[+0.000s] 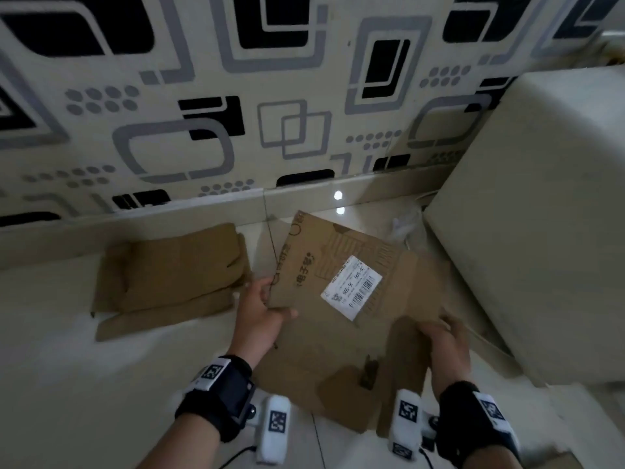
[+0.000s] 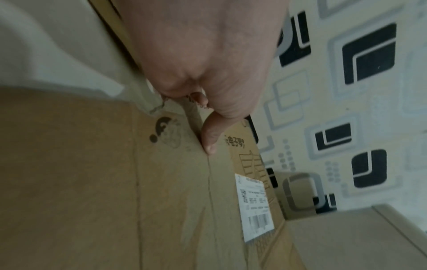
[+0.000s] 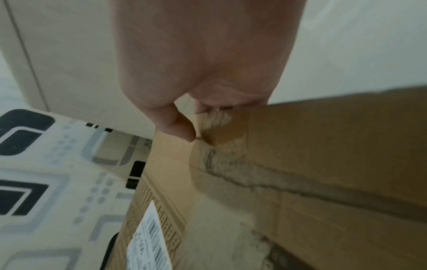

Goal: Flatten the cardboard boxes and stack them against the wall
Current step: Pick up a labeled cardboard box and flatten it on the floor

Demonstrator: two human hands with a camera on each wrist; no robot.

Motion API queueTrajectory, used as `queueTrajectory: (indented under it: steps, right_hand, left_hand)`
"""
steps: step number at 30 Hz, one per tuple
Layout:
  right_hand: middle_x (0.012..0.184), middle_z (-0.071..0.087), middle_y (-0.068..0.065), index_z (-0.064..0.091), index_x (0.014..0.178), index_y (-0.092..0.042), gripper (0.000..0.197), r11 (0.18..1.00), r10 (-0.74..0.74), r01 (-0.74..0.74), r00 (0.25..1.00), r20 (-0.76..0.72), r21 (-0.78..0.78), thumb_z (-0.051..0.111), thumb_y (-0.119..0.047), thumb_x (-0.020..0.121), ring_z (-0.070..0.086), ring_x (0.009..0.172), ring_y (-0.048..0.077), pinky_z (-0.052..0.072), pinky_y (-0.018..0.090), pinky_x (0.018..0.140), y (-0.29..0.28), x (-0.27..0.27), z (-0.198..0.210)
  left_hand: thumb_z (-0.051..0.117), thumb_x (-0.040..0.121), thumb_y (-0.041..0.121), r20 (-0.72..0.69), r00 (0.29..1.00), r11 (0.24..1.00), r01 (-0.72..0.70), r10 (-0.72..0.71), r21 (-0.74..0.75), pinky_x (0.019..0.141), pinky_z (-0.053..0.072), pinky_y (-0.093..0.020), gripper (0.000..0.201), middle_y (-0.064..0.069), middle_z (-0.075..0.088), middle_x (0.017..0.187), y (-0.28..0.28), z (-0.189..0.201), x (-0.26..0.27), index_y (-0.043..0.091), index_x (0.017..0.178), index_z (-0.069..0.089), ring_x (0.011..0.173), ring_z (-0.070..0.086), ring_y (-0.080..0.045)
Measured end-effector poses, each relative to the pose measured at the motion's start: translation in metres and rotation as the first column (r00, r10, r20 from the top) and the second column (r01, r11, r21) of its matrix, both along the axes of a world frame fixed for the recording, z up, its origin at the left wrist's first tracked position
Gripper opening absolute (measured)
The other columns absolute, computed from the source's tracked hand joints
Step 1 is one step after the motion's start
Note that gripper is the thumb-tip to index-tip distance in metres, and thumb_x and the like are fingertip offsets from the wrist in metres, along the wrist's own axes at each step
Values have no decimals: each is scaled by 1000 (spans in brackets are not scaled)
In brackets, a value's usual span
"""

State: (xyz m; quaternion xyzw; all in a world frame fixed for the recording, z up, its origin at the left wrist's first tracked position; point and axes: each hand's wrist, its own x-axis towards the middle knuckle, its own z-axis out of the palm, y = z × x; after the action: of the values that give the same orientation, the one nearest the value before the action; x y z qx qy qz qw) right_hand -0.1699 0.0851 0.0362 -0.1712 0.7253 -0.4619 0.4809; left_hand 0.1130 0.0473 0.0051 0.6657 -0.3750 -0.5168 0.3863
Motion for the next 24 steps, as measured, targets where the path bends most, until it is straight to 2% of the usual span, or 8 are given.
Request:
queueTrajectory:
  steps: [2,4,7,12,16,19,21,24]
  right_hand:
    - [104,64,9,49,139,-22,48,997,73,-72,997,37,-27,58,-1,96,62,82,22,46,33,64,-9,13,7]
    - [111,70,5,53,135,-32,54,981,184,-181,982,42,-70,55,4,94,67,92,26,53,37,71,-17,30,12]
    - [116,76,1,56,138,-38,66,941,317,-310,948,32,-136,53,9,92,73,103,27,59,43,84,-28,54,16]
    - [108,81,-8,61,131,-50,69,886,431,-410,900,61,-219,55,8,93,78,96,18,59,38,80,-43,86,16]
    - [113,80,-2,60,137,-43,66,868,476,-446,873,109,-221,56,6,93,77,100,23,60,40,80,-56,119,12]
    - [108,81,1,62,130,-40,57,855,509,-483,852,124,-188,58,3,94,78,95,27,61,39,76,-62,150,10]
    - [107,78,8,61,130,-30,46,856,514,-496,846,141,-142,59,0,95,75,94,30,61,40,75,-63,170,11]
    - [111,74,9,56,135,-22,43,839,544,-539,831,117,-77,63,-5,95,72,94,27,57,36,73,-67,197,8]
  left_hand:
    - [84,76,3,-29,997,998,-66,66,-7,89,57,-36,66,3,64,122,1,6,17,29,130,55,111,65,-16]
    - [83,77,0,-35,991,990,-130,129,-45,81,58,-32,64,-1,66,119,2,9,34,27,129,56,105,67,-16]
    - [82,77,-4,-39,978,973,-210,207,-100,70,53,-22,61,-1,68,111,6,12,59,26,123,56,97,68,-11]
    - [86,75,3,-35,965,955,-263,260,-139,90,53,-31,63,2,65,123,20,15,98,26,127,56,114,64,-15]
    - [80,84,8,-120,953,942,-297,280,-159,83,49,-22,62,17,60,126,38,20,128,32,132,50,114,57,0]
    - [77,86,9,-171,923,919,-368,343,-140,84,53,-31,62,9,62,129,51,18,151,33,135,48,114,62,-12]
    - [79,84,11,-163,896,893,-434,413,-119,90,56,-41,63,2,63,131,58,15,165,32,135,50,115,65,-22]
    - [78,84,6,-170,846,845,-525,506,-99,85,58,-42,58,0,68,126,65,12,183,32,130,55,107,71,-26]
